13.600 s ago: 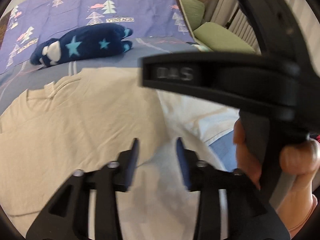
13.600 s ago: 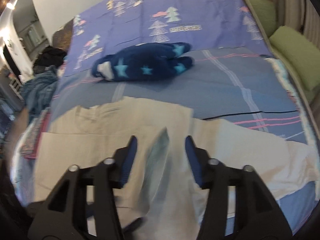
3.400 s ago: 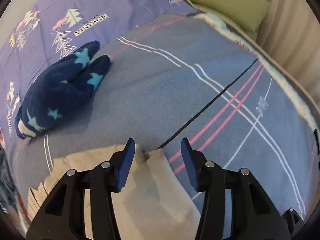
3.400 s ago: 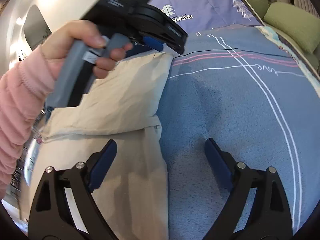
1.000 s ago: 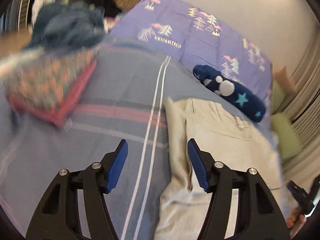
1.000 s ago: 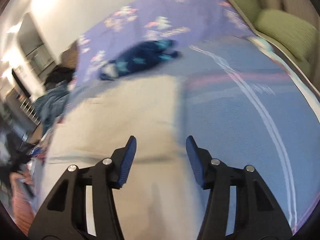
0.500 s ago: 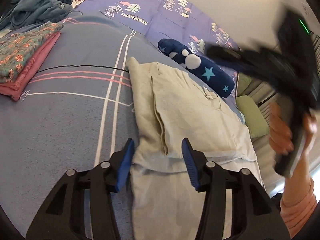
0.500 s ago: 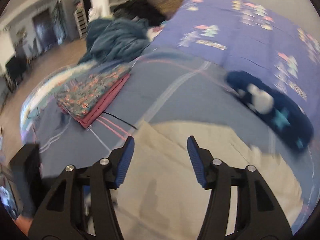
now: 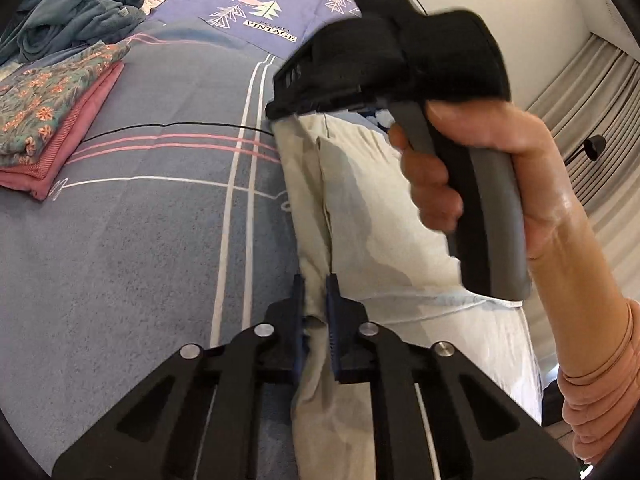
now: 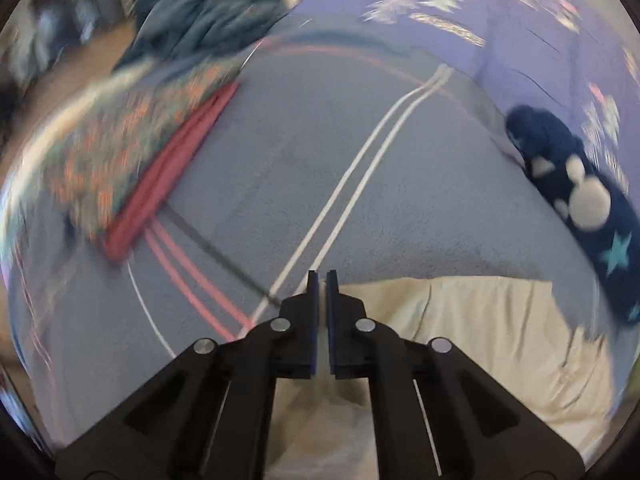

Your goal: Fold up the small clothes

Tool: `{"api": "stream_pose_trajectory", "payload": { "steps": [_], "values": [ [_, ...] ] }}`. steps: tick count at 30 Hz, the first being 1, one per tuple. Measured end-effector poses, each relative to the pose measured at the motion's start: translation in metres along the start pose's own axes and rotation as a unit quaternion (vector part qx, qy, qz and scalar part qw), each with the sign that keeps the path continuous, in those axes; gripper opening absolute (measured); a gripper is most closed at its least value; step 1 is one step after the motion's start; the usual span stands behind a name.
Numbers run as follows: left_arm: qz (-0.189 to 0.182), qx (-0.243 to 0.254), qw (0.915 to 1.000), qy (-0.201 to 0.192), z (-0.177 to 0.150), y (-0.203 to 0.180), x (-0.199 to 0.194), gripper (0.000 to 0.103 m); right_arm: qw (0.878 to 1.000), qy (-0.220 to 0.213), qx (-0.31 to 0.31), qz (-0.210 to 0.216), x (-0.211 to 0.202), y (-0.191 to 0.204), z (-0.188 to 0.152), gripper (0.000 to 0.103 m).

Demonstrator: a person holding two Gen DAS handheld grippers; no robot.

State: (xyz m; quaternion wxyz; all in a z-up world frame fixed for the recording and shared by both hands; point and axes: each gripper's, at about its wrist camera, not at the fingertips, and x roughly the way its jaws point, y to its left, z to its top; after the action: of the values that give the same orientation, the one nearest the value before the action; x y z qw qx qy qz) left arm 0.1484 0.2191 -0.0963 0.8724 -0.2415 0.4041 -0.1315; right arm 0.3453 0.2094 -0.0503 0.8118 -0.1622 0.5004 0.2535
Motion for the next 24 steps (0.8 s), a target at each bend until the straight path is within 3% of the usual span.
{"api": "stream_pose_trajectory", "payload": {
  "steps": [3, 7, 11, 15, 20, 22, 24],
  "values": [
    [0.014, 0.010, 0.9998, 0.001, -0.004, -0.003, -0.003, 0.009, 0.999, -0.010, 0.046, 0.021, 0.006, -0.013, 0.008, 0.002],
    [0.011, 0.010, 0.9999, 0.003, -0.005, -0.002, -0.004, 0.010, 0.998, -0.017, 0.045, 0.043, 0.012, -0.015, 0.003, 0.002],
    [0.003, 0.001, 1.0000, -0.003, -0.005, 0.002, -0.007, 0.016, 0.994, -0.073, 0.065, 0.045, -0.040, -0.041, -0.020, 0.028],
    [-0.011, 0.006, 0.9999, -0.010, -0.001, 0.003, -0.007, 0.036, 0.987, -0.146, 0.069, 0.013, -0.117, -0.090, -0.093, 0.052],
    [-0.006, 0.019, 0.9998, -0.004, -0.002, -0.003, -0.003, 0.041, 0.975, -0.174, 0.129, -0.049, -0.172, -0.168, -0.230, 0.059],
    [-0.014, 0.016, 0.9998, -0.001, -0.002, -0.002, -0.002, 0.046, 0.963, -0.183, 0.177, -0.085, -0.190, -0.196, -0.296, 0.060],
    [-0.023, 0.015, 0.9996, 0.001, -0.001, -0.001, 0.000, 0.050, 0.953, -0.175, 0.228, -0.091, -0.202, -0.216, -0.352, 0.060]
  ]
}}
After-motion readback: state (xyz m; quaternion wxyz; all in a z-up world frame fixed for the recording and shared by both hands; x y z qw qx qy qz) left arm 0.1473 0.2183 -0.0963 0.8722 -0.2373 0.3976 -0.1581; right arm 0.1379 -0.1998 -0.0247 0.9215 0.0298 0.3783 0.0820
